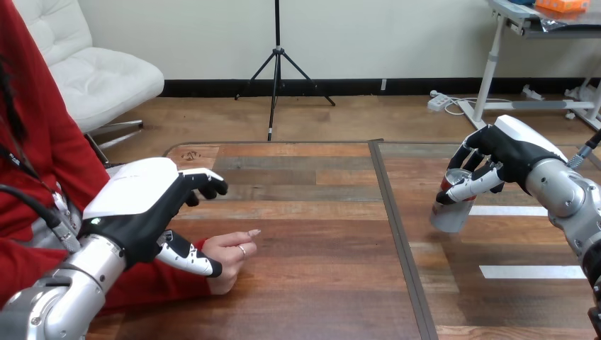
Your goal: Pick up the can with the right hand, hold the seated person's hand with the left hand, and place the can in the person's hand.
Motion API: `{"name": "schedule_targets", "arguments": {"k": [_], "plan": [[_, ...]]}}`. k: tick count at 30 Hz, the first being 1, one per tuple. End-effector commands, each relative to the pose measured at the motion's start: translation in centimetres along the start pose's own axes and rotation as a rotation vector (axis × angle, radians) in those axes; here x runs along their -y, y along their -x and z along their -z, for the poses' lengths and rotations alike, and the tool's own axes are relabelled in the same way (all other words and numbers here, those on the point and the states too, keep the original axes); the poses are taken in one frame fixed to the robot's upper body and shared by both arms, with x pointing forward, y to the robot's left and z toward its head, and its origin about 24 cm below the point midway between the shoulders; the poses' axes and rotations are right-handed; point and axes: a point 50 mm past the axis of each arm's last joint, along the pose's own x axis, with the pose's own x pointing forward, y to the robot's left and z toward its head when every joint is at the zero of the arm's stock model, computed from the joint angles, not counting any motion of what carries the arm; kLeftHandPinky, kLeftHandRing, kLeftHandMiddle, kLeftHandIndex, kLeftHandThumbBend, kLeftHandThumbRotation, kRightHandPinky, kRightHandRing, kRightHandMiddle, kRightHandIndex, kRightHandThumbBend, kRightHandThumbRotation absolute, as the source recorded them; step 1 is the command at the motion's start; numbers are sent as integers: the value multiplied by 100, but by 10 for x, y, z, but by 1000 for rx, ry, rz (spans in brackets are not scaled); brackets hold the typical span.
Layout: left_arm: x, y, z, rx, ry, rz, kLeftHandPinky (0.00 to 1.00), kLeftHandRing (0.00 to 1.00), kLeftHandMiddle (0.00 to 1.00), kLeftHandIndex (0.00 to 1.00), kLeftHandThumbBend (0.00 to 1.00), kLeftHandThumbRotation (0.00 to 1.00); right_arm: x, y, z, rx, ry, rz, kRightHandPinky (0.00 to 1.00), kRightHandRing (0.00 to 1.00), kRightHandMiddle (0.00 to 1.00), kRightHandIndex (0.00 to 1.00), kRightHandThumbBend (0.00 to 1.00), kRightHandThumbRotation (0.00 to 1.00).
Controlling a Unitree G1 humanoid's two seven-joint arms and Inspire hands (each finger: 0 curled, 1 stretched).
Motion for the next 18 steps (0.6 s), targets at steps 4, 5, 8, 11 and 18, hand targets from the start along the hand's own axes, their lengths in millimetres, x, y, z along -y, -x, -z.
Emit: {"name": "schedule_targets", "arguments": {"k": [4, 5, 8, 11, 18], "plan": [[-19, -15, 2, -7, -57, -34, 60, 71, 75, 74, 100, 8, 73, 1, -51, 169, 27, 207, 35, 38, 44, 49, 65, 0], [-19, -16, 3, -14, -61, -28, 61, 72, 75, 74, 100, 9, 73, 1, -51, 168, 23, 207, 35, 38, 44, 49, 65, 0], [-16, -18, 6, -32, -61, -11, 61, 72, 75, 75, 100, 10, 73, 1, -50, 169, 19, 209, 35, 38, 44, 49, 66, 0], [-14, -20, 8, -41, -63, 6, 62, 72, 76, 75, 100, 11, 73, 2, -50, 173, 18, 208, 35, 38, 44, 49, 66, 0], [-11, -24, 12, -78, -68, 68, 66, 75, 78, 77, 100, 13, 74, 2, -50, 167, 18, 208, 35, 39, 44, 49, 66, 0]]}}
